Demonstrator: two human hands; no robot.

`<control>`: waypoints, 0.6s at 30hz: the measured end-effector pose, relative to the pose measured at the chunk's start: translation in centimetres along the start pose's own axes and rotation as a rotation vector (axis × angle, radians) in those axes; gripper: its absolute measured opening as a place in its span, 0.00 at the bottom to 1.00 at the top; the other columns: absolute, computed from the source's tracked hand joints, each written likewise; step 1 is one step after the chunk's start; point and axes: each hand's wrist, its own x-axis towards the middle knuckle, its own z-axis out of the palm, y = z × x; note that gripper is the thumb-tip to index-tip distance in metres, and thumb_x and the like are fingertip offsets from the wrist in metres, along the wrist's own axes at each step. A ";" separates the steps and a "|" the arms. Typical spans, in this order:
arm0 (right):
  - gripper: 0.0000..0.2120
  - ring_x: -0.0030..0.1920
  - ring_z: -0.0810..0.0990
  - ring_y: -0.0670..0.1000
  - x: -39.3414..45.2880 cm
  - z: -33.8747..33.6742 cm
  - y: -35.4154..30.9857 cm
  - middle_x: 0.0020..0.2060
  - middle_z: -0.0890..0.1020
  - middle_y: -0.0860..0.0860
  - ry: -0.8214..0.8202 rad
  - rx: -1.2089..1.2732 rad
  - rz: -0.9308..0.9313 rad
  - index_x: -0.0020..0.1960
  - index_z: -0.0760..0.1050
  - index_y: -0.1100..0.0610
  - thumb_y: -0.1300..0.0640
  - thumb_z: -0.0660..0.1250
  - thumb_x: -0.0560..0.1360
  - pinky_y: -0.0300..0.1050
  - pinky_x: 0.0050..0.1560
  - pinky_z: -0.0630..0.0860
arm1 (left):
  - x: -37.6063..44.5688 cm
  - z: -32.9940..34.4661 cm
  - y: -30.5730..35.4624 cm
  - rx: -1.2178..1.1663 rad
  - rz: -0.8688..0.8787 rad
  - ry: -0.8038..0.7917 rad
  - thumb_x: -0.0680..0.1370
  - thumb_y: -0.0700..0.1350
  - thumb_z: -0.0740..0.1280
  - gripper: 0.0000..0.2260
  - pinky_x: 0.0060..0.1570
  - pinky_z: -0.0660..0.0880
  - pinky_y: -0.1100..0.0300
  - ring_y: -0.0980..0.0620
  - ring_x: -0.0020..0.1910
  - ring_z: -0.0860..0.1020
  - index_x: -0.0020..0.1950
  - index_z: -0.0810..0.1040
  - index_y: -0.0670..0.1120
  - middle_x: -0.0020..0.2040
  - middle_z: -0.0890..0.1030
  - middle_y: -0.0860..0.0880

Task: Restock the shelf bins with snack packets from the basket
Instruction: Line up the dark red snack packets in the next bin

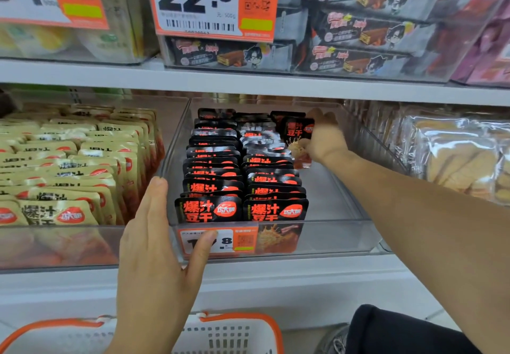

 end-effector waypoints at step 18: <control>0.11 0.40 0.77 0.41 -13.3 -9.0 -1.8 0.47 0.79 0.53 0.257 0.424 -0.222 0.56 0.72 0.56 0.62 0.68 0.75 0.36 0.46 0.75 | -2.7 -1.4 1.8 -0.209 0.038 0.279 0.76 0.36 0.67 0.09 0.60 0.68 0.65 0.53 0.55 0.74 0.56 0.77 0.37 0.53 0.77 0.44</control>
